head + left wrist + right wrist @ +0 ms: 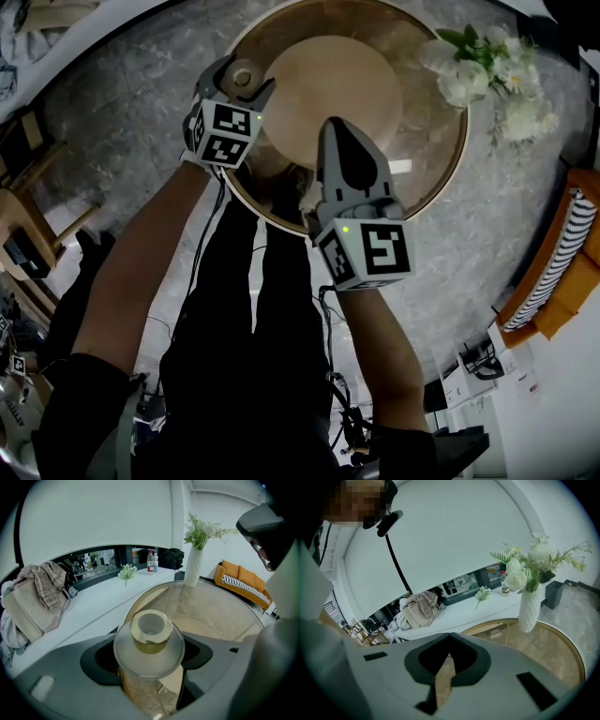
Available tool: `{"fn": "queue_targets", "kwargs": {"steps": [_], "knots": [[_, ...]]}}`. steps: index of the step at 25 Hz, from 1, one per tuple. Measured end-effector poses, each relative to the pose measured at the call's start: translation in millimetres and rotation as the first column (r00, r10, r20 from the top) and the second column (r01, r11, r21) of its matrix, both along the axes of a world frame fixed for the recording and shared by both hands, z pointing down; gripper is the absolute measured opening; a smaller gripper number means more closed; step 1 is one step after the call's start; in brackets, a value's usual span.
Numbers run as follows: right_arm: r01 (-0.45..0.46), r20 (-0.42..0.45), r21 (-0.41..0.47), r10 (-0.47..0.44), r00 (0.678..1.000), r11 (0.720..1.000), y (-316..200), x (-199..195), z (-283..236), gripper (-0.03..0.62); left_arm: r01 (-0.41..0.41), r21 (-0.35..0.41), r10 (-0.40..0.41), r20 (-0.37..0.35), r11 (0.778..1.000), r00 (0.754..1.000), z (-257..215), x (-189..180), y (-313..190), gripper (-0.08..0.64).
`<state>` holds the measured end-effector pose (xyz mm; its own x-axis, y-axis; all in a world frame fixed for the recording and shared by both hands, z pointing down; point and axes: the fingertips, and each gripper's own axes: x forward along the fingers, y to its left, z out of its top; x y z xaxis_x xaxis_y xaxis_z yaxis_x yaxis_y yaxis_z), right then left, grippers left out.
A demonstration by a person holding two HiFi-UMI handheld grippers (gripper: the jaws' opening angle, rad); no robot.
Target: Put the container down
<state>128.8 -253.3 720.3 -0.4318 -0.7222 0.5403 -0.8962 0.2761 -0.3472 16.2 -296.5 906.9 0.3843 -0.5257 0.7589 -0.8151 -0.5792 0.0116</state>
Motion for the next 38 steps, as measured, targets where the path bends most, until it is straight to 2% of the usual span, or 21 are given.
{"fn": "queue_targets", "kwargs": {"steps": [27,38], "knots": [[-0.008,-0.025,0.029,0.008,1.0,1.0,7.3,1.5,-4.1,0.006,0.039,-0.016,-0.04,-0.037,0.999,0.999,2.9,-7.5,10.9,0.345],[0.02,-0.032,0.051,-0.018,0.999,0.999,20.4,-4.5,-27.3,0.006,0.015,0.008,-0.015,-0.008,1.0,1.0,-41.5,-34.5,49.2,0.345]]}}
